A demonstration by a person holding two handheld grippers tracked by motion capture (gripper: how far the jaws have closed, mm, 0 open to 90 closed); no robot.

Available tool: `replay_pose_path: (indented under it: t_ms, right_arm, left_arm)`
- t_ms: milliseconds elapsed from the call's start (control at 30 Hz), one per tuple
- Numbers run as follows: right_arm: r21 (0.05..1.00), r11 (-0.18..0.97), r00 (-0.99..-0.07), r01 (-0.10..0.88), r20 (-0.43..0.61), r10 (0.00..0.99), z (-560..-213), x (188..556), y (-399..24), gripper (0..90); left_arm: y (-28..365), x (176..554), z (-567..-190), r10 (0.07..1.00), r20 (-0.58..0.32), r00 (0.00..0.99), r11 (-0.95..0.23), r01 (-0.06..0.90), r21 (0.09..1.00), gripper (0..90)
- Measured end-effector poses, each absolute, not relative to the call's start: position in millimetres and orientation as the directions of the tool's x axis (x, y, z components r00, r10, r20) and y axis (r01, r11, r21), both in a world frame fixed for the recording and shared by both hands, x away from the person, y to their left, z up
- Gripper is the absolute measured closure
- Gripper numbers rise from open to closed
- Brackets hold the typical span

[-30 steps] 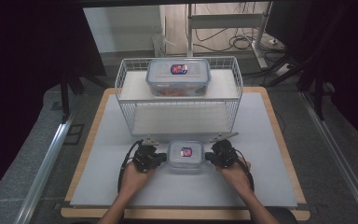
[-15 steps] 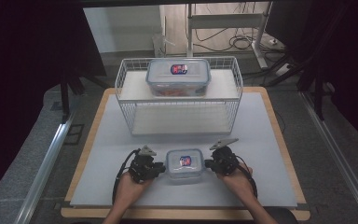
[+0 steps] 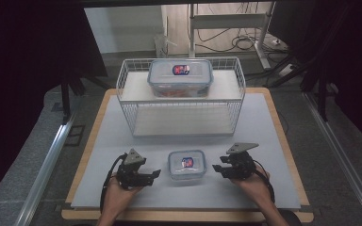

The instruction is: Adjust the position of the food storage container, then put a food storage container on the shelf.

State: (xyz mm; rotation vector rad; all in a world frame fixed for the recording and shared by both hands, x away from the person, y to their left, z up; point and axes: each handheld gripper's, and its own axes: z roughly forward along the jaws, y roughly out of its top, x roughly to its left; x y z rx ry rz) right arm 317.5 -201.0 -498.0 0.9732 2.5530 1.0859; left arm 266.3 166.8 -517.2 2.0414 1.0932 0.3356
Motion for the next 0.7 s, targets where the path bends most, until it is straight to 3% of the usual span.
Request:
replay_pose_path:
  t_ms: [133, 233, 700]
  right_arm:
    - [0.702, 0.505, -0.766, 0.502, 0.09, 0.636, -500.6, 316.0, -205.3, 35.3]
    - [0.692, 0.509, -0.767, 0.512, 0.101, 0.634, -504.7, 315.0, -207.6, 30.6]
    - [0.716, 0.482, -0.759, 0.506, 0.105, 0.642, -504.5, 318.7, -208.3, 15.2]
  left_arm:
    - [172.7, 262.4, -518.1, 0.799, -0.155, 0.581, -0.304, 0.612, 0.73, 11.9]
    - [177.6, 260.6, -518.7, 0.798, -0.173, 0.577, -0.291, 0.622, 0.727, 8.5]
    - [175.8, 262.6, -523.9, 0.79, -0.131, 0.599, -0.307, 0.572, 0.761, 3.4]
